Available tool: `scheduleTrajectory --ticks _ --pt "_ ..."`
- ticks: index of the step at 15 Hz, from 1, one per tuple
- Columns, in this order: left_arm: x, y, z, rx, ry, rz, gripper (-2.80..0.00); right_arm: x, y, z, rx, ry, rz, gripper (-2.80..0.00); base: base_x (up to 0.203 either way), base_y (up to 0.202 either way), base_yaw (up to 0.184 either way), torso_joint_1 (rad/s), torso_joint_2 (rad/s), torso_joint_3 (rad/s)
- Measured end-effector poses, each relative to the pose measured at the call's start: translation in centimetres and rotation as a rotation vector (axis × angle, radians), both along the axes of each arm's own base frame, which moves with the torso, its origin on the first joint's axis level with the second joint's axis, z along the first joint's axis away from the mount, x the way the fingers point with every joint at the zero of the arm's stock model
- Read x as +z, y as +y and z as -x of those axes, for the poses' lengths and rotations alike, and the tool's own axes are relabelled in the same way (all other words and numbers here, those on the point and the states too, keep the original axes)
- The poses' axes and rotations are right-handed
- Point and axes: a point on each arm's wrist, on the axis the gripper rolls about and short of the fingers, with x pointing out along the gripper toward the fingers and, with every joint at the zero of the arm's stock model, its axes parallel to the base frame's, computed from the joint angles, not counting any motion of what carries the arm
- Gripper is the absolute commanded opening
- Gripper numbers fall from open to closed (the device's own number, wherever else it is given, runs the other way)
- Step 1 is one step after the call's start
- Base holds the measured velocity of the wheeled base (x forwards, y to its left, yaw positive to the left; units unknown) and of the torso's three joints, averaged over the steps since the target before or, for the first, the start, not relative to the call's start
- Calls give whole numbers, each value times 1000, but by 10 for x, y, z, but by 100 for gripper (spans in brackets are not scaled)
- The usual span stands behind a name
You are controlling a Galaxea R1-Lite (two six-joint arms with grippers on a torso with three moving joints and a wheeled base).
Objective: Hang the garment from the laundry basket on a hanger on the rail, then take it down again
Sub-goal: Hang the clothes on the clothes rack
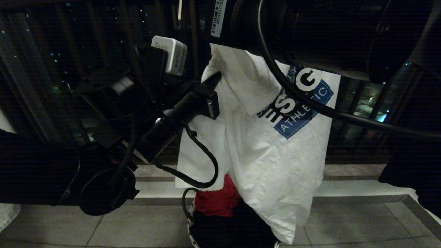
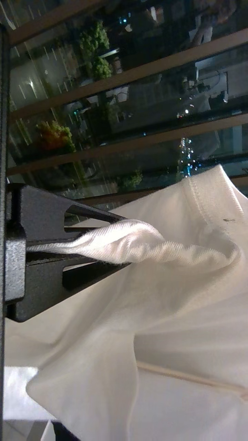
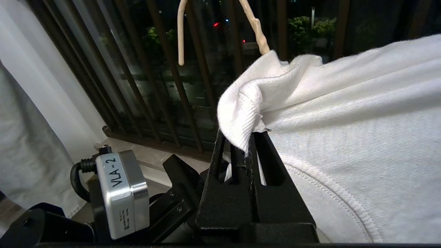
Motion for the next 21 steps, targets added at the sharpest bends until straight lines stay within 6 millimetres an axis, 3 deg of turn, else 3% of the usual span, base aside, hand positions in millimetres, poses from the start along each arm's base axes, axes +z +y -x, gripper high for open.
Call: scheduleTrajectory --ticks 1,2,3,11,21 --pt "0 0 0 0 0 1 -280 0 0 0 -1 0 0 -280 0 0 0 0 0 0" --pt "1 1 1 -1 -1 4 -280 0 0 0 -3 0 0 -41 0 0 0 0 0 0" --pt "2 1 1 -2 -2 7 -280 0 0 0 -3 0 0 0 0 0 0 0 0 0" --pt "8 5 2 3 -14 25 -280 -3 -10 5 -43 20 24 0 0 0 0 0 0 0" --pt "15 13 0 23 -26 47 -280 -6 -50 29 -131 75 98 0 0 0 0 0 0 0"
